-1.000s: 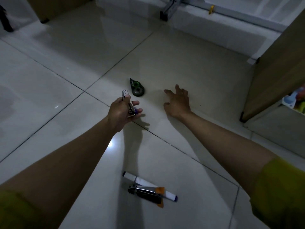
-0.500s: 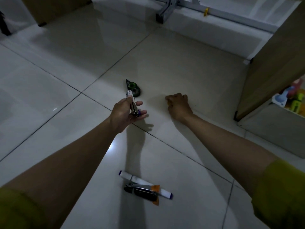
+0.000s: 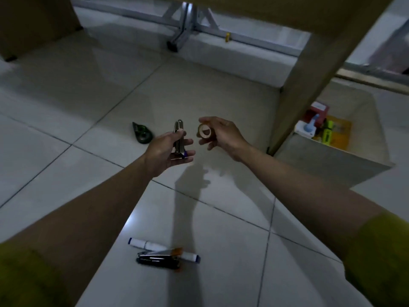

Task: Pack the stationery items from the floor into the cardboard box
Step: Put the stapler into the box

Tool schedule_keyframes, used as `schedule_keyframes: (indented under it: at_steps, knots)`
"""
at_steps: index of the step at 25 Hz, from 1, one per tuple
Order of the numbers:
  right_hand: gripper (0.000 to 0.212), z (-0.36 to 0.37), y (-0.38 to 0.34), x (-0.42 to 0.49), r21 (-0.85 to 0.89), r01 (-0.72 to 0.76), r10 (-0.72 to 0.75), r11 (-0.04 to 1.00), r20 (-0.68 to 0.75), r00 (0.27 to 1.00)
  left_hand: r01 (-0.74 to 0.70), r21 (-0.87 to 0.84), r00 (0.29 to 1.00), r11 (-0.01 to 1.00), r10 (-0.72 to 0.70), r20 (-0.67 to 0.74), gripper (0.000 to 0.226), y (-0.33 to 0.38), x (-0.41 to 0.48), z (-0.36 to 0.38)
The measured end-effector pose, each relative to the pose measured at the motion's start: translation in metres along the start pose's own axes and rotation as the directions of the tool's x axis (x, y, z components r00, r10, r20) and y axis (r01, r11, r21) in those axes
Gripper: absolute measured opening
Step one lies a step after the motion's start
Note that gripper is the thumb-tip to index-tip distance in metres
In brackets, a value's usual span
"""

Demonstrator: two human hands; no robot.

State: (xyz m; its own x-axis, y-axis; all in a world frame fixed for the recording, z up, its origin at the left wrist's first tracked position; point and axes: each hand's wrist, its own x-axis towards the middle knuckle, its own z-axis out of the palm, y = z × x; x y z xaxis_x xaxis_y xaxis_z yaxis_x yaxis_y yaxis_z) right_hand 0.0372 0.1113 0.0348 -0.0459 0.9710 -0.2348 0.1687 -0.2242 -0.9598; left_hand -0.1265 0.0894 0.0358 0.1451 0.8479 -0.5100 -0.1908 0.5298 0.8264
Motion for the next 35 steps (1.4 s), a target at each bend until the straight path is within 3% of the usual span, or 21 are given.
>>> schedule_keyframes:
  at_steps: [8, 12, 19, 26, 31, 35]
  knots:
    - [0.015, -0.073, -0.011, -0.055, -0.082, 0.078, -0.094, 0.994, -0.211, 0.973, 0.039, 0.046, 0.992, 0.998, -0.044, 0.118, 0.021, 0.001, -0.005, 0.091]
    - [0.018, -0.118, -0.003, -0.083, -0.105, 0.088, -0.118, 0.991, -0.315, 0.942, 0.045, 0.112, 0.978, 0.993, -0.067, 0.197, 0.018, -0.006, -0.008, 0.139]
    - [0.021, -0.178, 0.012, -0.102, 0.023, 0.107, -0.077, 0.994, -0.549, 0.832, 0.009, 0.296, 0.937, 0.955, -0.111, 0.330, 0.020, -0.025, -0.013, 0.198]
    - [0.022, -0.235, 0.020, -0.092, 0.139, 0.107, 0.032, 0.984, -0.743, 0.669, -0.074, 0.246, 0.929, 0.967, -0.023, 0.369, 0.010, -0.012, -0.005, 0.260]
    - [0.022, -0.275, 0.023, -0.066, 0.007, -0.135, 0.090, 0.991, -0.774, 0.627, -0.132, 0.269, 0.932, 0.954, 0.027, 0.361, 0.022, -0.012, 0.018, 0.289]
    - [0.016, -0.294, 0.021, -0.059, -0.317, -0.474, 0.122, 0.821, -0.714, 0.689, -0.193, 0.253, 0.935, 0.948, 0.099, 0.342, 0.024, -0.016, 0.037, 0.312]
